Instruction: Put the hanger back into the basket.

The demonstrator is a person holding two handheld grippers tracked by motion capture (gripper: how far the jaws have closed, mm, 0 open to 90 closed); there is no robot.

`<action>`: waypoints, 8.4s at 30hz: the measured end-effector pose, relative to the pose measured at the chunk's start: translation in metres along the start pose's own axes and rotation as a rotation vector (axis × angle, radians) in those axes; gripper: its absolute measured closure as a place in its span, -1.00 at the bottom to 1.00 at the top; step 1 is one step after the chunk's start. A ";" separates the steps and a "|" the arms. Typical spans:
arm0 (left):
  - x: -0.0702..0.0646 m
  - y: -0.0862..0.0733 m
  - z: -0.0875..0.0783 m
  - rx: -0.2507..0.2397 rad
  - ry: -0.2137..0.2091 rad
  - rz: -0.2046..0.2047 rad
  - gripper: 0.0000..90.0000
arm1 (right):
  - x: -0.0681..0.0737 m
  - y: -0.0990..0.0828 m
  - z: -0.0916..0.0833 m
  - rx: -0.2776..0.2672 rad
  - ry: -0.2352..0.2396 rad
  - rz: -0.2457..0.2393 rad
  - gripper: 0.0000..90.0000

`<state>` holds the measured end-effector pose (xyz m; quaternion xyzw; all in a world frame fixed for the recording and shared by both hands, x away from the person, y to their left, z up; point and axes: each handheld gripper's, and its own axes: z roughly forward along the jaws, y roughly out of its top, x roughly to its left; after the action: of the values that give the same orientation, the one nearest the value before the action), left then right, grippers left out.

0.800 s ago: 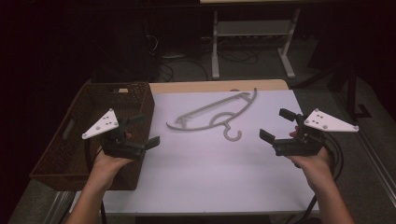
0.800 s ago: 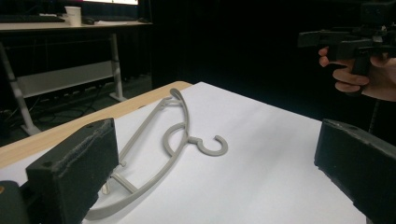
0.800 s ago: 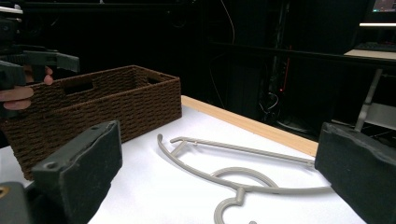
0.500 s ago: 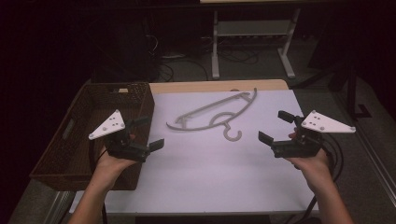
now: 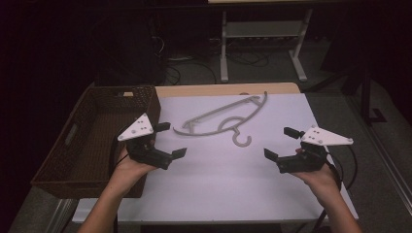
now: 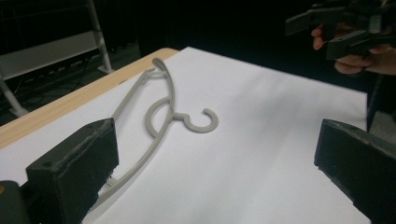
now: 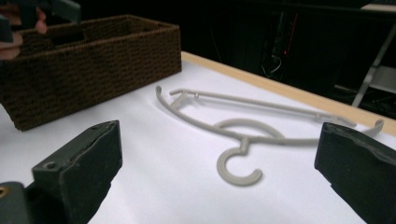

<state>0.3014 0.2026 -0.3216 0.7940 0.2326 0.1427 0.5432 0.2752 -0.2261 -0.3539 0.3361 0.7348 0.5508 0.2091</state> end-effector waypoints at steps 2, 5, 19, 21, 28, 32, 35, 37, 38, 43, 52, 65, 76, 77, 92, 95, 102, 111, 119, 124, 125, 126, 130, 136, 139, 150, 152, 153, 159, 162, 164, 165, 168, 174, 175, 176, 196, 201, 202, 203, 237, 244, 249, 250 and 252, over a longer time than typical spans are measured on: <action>-0.001 0.002 0.008 0.021 -0.005 0.006 -1.00 | 0.000 -0.004 0.002 0.016 0.004 -0.003 -0.99; -0.001 0.002 0.019 0.048 -0.012 0.013 -1.00 | 0.001 -0.010 0.004 0.036 0.007 0.002 -0.99; 0.022 0.001 0.084 0.173 -0.046 0.064 -0.63 | -0.001 -0.014 0.006 0.049 0.007 0.013 -0.99; 0.027 0.001 0.093 0.190 -0.047 0.080 -0.49 | -0.002 -0.014 0.006 0.049 0.008 0.015 -0.99; 0.046 -0.005 0.124 0.235 -0.042 0.114 0.15 | -0.003 -0.014 0.006 0.047 0.012 0.016 -0.99; 0.059 -0.008 0.140 0.265 -0.047 0.117 0.35 | -0.003 -0.014 0.005 0.047 0.014 0.018 -0.99; 0.064 -0.011 0.149 0.270 -0.055 0.106 0.50 | -0.003 -0.014 0.005 0.046 0.015 0.019 -0.99; 0.073 -0.017 0.160 0.299 -0.070 0.101 0.55 | -0.003 -0.014 0.006 0.046 0.018 0.020 -0.99; 0.073 -0.017 0.160 0.299 -0.070 0.101 0.57 | -0.003 -0.014 0.006 0.046 0.019 0.021 -0.99; 0.087 -0.025 0.175 0.326 -0.090 0.080 0.66 | -0.004 -0.014 0.006 0.047 0.022 0.021 -0.99; 0.096 -0.036 0.197 0.395 -0.133 0.077 0.82 | -0.005 -0.015 0.006 0.049 0.025 0.017 -0.99; 0.099 -0.045 0.204 0.393 -0.162 0.036 0.95 | -0.006 -0.015 0.006 0.041 0.023 0.025 -0.99; 0.099 -0.047 0.206 0.393 -0.166 0.036 0.95 | -0.005 -0.015 0.006 0.042 0.022 0.020 -0.99; 0.098 -0.047 0.206 0.393 -0.165 0.032 0.95 | -0.005 -0.015 0.006 0.043 0.022 0.021 -0.99; 0.072 -0.050 0.190 0.428 -0.238 0.026 0.96 | -0.006 -0.014 0.004 0.039 0.018 0.022 -0.99; 0.064 -0.051 0.185 0.437 -0.242 0.031 0.96 | -0.005 -0.014 0.005 0.039 0.018 0.022 -0.99; 0.035 -0.057 0.168 0.457 -0.274 0.067 0.96 | -0.005 -0.014 0.004 0.041 0.015 0.027 -0.99; 0.021 -0.039 0.165 0.368 -0.301 0.059 0.82 | -0.004 -0.014 0.006 0.043 0.016 0.020 -0.99; 0.016 -0.019 0.217 0.374 -0.248 0.059 0.53 | -0.004 -0.015 0.007 0.051 0.018 0.025 -0.99; 0.018 -0.024 0.246 0.430 -0.235 0.036 0.51 | -0.007 -0.015 0.003 0.034 0.010 0.025 -0.99; 0.018 -0.026 0.249 0.434 -0.233 0.026 0.51 | -0.007 -0.015 0.002 0.031 0.009 0.030 -0.99; 0.018 -0.028 0.250 0.436 -0.236 0.019 0.53 | -0.008 -0.015 0.002 0.027 0.006 0.027 -0.99; 0.016 -0.033 0.255 0.453 -0.249 0.006 0.63 | -0.009 -0.015 0.001 0.025 0.001 0.028 -0.99; 0.012 -0.032 0.255 0.447 -0.286 -0.011 0.75 | -0.008 -0.015 0.001 0.027 0.003 0.025 -0.99; 0.005 -0.031 0.253 0.460 -0.303 0.016 0.75 | -0.009 -0.015 0.001 0.027 0.001 0.028 -0.99; -0.032 -0.039 0.240 0.465 -0.394 0.077 0.73 | -0.007 -0.015 0.003 0.037 0.005 0.032 -0.99; -0.031 -0.039 0.237 0.462 -0.400 0.069 0.66 | -0.006 -0.015 0.003 0.038 0.005 0.032 -0.99; -0.029 -0.037 0.232 0.446 -0.402 0.061 0.66 | -0.006 -0.015 0.003 0.038 0.005 0.032 -0.99; -0.011 -0.026 0.184 0.380 -0.338 0.072 0.57 | -0.008 -0.016 0.003 0.038 0.002 0.026 -0.99; -0.006 -0.030 0.166 0.397 -0.322 0.076 0.53 | -0.007 -0.016 0.003 0.040 0.002 0.024 -0.99; -0.004 -0.036 0.156 0.406 -0.313 0.087 0.50 | -0.006 -0.016 0.004 0.040 0.001 0.024 -0.99; -0.004 -0.040 0.152 0.408 -0.312 0.088 0.48 | -0.006 -0.016 0.004 0.040 0.000 0.022 -0.99; -0.002 -0.048 0.143 0.419 -0.308 0.087 0.45 | -0.006 -0.016 0.005 0.045 0.000 0.029 -0.99; -0.001 -0.061 0.138 0.440 -0.317 0.082 0.44 | -0.006 -0.017 0.006 0.050 -0.001 0.021 -0.99; -0.002 -0.063 0.140 0.447 -0.316 0.089 0.44 | -0.005 -0.017 0.006 0.054 0.000 0.024 -0.99; -0.004 -0.064 0.141 0.448 -0.320 0.090 0.44 | -0.005 -0.018 0.006 0.051 -0.001 0.023 -0.99; -0.004 -0.075 0.149 0.464 -0.339 0.147 0.77 | -0.006 -0.019 0.007 0.063 0.000 0.025 -0.99; -0.005 -0.075 0.149 0.465 -0.344 0.155 0.80 | -0.005 -0.020 0.008 0.066 0.001 0.024 -0.99; -0.005 -0.074 0.150 0.465 -0.346 0.159 0.82 | -0.005 -0.020 0.009 0.064 0.002 0.016 -0.99; -0.004 -0.074 0.150 0.470 -0.343 0.141 0.83 | -0.005 -0.020 0.009 0.066 0.003 0.019 -0.99; 0.002 -0.031 0.113 0.306 -0.300 0.071 0.85 | -0.007 -0.020 0.007 0.058 -0.004 0.019 -0.99; 0.007 -0.026 0.106 0.263 -0.284 0.046 0.86 | -0.008 -0.020 0.007 0.056 -0.007 0.020 -0.99; 0.007 -0.021 0.102 0.233 -0.280 0.045 0.86 | -0.008 -0.019 0.006 0.055 -0.009 0.021 -0.99; 0.007 -0.019 0.099 0.229 -0.277 0.046 0.86 | -0.008 -0.019 0.006 0.055 -0.010 0.021 -0.99; 0.007 -0.017 0.098 0.222 -0.277 0.042 0.86 | -0.008 -0.019 0.006 0.052 -0.011 0.023 -0.99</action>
<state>0.3509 0.1336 -0.3741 0.8659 0.1531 0.0170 0.4759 0.2794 -0.2310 -0.3745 0.3528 0.7438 0.5319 0.1983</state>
